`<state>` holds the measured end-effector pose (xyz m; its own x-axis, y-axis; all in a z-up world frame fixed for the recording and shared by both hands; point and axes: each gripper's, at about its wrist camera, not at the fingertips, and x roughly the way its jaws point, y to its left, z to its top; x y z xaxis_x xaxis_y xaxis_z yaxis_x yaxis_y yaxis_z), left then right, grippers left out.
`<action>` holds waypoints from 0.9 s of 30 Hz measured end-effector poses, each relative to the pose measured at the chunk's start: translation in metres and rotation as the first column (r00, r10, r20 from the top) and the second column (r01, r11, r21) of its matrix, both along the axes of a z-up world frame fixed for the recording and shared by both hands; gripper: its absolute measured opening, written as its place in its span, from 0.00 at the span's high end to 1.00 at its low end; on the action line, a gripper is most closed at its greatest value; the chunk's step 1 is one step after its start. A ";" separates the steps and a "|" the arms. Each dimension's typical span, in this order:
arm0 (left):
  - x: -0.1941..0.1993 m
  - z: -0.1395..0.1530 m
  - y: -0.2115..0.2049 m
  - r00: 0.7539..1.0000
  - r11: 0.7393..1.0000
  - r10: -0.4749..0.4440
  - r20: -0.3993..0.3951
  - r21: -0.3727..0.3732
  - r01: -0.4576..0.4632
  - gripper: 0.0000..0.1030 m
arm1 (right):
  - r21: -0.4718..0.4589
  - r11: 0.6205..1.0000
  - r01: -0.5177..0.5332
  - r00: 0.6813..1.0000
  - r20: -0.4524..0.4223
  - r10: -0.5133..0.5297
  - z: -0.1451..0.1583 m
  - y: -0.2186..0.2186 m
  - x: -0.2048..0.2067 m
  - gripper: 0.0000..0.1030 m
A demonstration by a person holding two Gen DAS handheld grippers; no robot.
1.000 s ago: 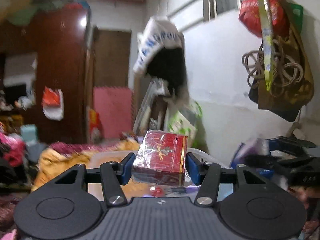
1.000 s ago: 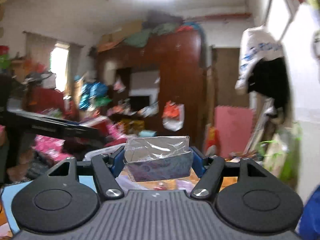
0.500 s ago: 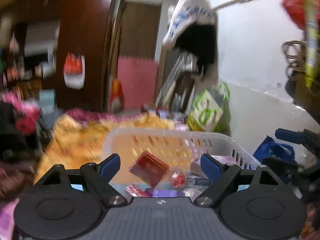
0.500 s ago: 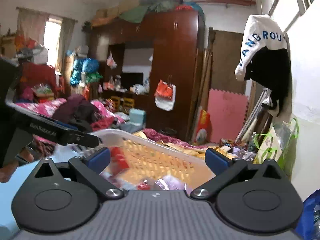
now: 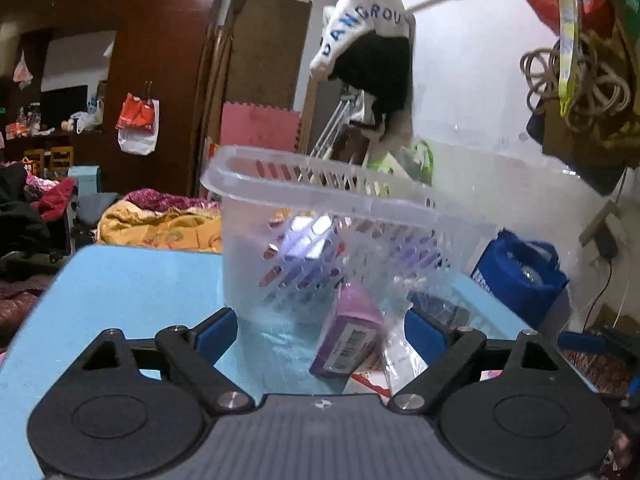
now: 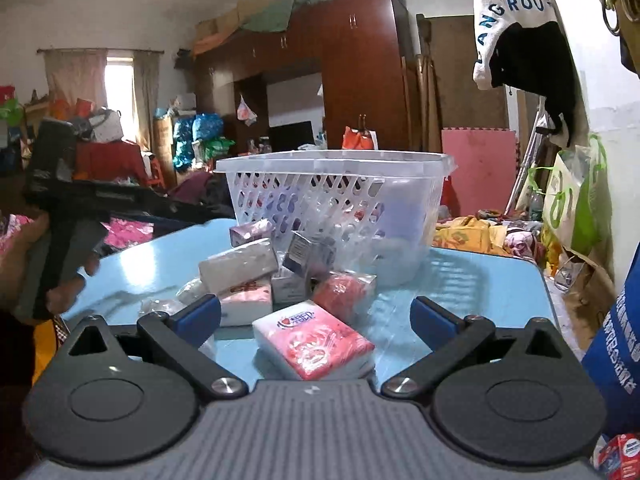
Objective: Organize objects
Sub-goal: 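Grasp the small barcoded packet with the right tool while the left tool grasps the pink box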
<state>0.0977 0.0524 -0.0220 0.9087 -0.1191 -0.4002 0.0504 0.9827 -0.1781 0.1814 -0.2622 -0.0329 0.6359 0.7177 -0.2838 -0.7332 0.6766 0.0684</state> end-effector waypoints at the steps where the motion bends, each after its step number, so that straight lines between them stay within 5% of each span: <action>1: 0.001 -0.002 -0.001 1.000 1.000 -0.007 -0.007 0.001 0.007 0.10 | 0.004 1.000 -0.002 1.000 -0.002 0.002 0.002 0.001 0.004 0.00; 5: 0.013 -0.006 -0.008 1.000 1.000 0.006 -0.027 0.015 -0.005 0.11 | 0.013 1.000 0.007 1.000 0.012 -0.007 0.007 0.012 0.011 0.00; 9: 0.021 -0.008 -0.013 0.998 0.997 0.050 -0.043 0.056 -0.047 0.11 | -0.011 1.000 0.014 0.999 -0.039 -0.014 0.000 0.033 0.020 0.20; 16: 0.025 -0.010 -0.007 0.998 0.998 0.050 -0.049 0.030 -0.049 0.11 | -0.073 0.997 0.010 0.994 -0.109 -0.018 -0.008 0.078 0.048 0.37; 19: 0.024 -0.009 -0.013 0.998 0.999 0.031 -0.047 0.043 -0.029 0.11 | -0.062 0.998 0.027 0.993 -0.117 -0.035 -0.011 0.071 0.047 0.57; 27: 0.029 -0.007 -0.023 0.998 0.998 0.047 -0.041 0.045 -0.045 0.11 | 0.021 0.997 0.080 0.994 -0.080 -0.078 -0.005 0.031 0.027 0.64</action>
